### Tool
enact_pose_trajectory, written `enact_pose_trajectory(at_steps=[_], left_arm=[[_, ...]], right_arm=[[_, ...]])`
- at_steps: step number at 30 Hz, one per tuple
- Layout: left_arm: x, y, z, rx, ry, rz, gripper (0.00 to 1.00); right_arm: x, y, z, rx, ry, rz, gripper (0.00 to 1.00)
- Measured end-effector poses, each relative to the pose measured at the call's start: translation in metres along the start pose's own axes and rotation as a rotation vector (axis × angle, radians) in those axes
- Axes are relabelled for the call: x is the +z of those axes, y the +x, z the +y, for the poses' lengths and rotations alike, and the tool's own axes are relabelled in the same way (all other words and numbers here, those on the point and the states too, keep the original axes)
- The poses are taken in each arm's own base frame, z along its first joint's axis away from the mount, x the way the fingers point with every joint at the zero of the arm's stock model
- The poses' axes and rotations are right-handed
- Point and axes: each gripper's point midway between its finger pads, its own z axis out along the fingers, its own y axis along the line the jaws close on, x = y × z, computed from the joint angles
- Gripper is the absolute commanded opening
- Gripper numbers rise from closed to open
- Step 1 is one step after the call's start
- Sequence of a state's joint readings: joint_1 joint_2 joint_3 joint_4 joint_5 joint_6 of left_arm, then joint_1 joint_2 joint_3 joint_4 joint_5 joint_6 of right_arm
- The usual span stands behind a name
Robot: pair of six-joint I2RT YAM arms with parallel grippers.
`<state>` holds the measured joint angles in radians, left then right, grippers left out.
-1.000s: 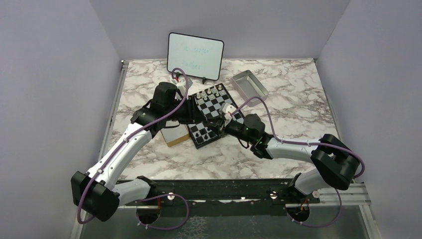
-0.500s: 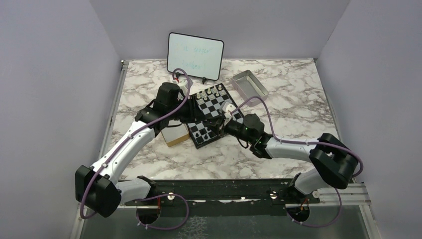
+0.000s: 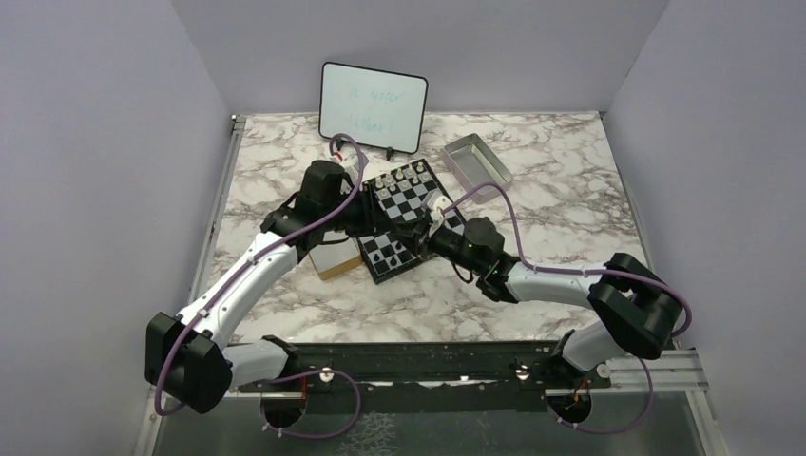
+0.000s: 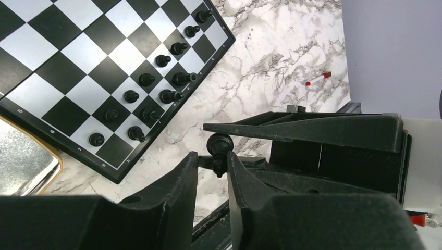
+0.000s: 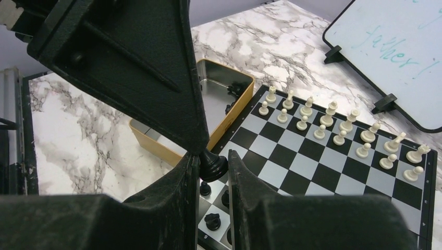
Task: Set up the chess pieces on the board
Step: Place the chess piece on the chessboard.
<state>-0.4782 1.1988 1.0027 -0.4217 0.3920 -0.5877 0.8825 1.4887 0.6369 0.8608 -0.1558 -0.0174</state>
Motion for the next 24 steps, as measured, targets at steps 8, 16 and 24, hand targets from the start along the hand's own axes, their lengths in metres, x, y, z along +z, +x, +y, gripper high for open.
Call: enact_pose_trajectory(at_steps=[8, 16, 24], left_arm=[[0.0015, 0.0021, 0.0014, -0.002, 0.003, 0.003, 0.17], [0.0018, 0.0022, 0.0015, 0.003, 0.003, 0.004, 0.09], [0.0006, -0.0049, 0.0008, 0.036, -0.020, 0.015, 0.07]], right_arm=[[0.0007, 0.0034, -0.0023, 0.004, 0.013, 0.007, 0.04], [0.0008, 0.0046, -0.0019, 0.014, 0.013, 0.010, 0.38], [-0.0088, -0.0018, -0.0090, 0.094, 0.081, 0.032, 0.65]])
